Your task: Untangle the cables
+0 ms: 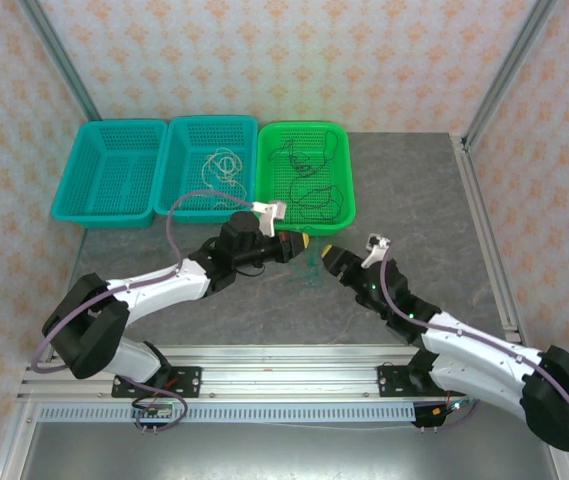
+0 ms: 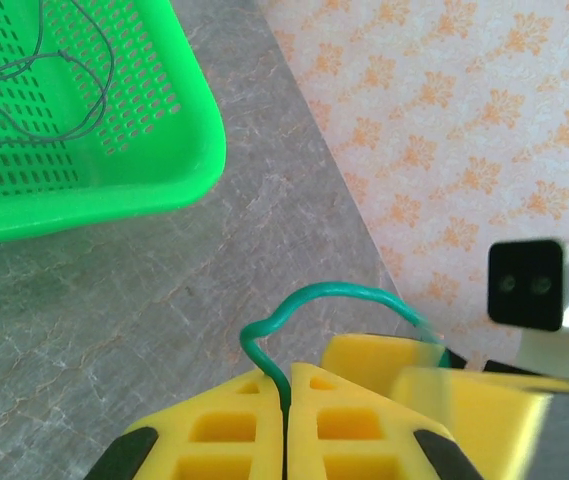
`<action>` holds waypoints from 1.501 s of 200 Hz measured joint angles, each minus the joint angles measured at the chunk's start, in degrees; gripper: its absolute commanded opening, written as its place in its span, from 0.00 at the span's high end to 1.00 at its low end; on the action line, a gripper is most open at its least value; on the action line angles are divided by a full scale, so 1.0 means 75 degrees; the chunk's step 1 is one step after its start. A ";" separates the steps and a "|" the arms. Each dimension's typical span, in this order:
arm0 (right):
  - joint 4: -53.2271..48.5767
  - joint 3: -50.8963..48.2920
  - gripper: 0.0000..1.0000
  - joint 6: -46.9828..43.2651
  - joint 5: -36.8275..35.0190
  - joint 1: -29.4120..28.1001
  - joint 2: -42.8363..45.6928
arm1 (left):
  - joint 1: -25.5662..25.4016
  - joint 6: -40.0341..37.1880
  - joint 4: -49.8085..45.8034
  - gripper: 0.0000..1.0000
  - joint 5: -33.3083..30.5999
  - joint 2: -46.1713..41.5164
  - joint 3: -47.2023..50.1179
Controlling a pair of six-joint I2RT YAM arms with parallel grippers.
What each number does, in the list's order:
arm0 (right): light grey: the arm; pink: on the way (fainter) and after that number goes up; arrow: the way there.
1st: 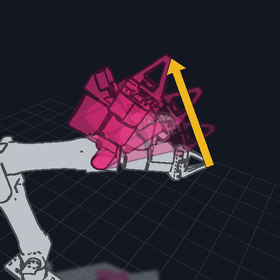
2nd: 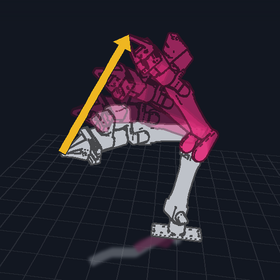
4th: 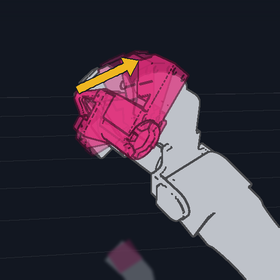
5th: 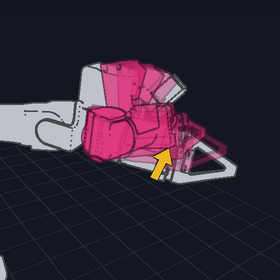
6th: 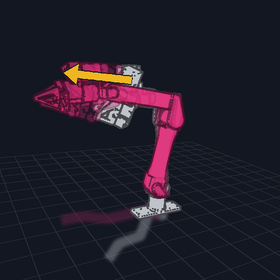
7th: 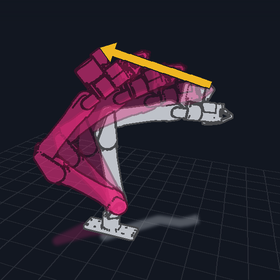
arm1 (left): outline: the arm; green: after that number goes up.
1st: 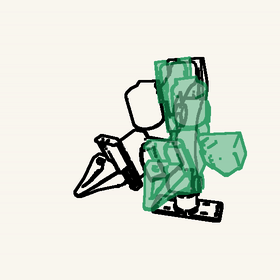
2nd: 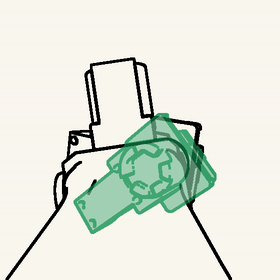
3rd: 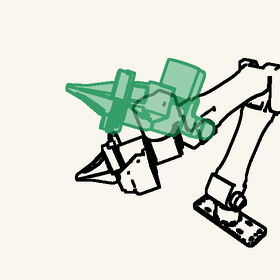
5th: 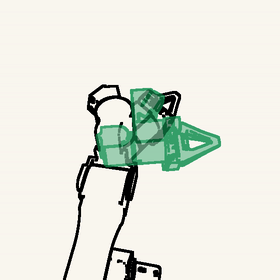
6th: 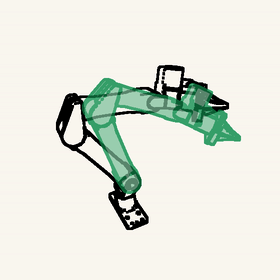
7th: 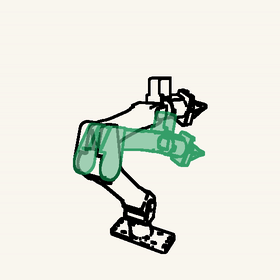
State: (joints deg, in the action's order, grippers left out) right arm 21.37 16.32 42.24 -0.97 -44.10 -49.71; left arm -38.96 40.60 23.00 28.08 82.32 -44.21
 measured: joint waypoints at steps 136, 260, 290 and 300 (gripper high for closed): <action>0.2282 0.1099 0.77 -0.3418 0.0734 -0.0131 -0.4045 | 0.0047 0.0178 -0.0204 1.00 0.0050 -0.0469 -0.0216; 0.2713 0.0385 0.80 -0.3456 0.0399 -0.0149 -0.3281 | 0.1160 -0.0344 -0.1623 1.00 0.0143 -0.1343 -0.0344; 0.2579 0.0388 0.40 -0.3969 0.0994 -0.0146 -0.3118 | 0.1160 -0.0425 -0.1754 1.00 0.0265 -0.1343 -0.0344; 0.2559 0.0396 0.32 -0.4205 0.1276 -0.0149 -0.3104 | 0.1160 -0.0425 -0.1784 1.00 0.0283 -0.1343 -0.0344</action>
State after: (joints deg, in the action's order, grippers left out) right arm 40.56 19.29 10.70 8.60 -45.21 -72.99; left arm -30.26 37.41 9.63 30.20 72.25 -46.78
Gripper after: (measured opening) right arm 0.578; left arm 0.067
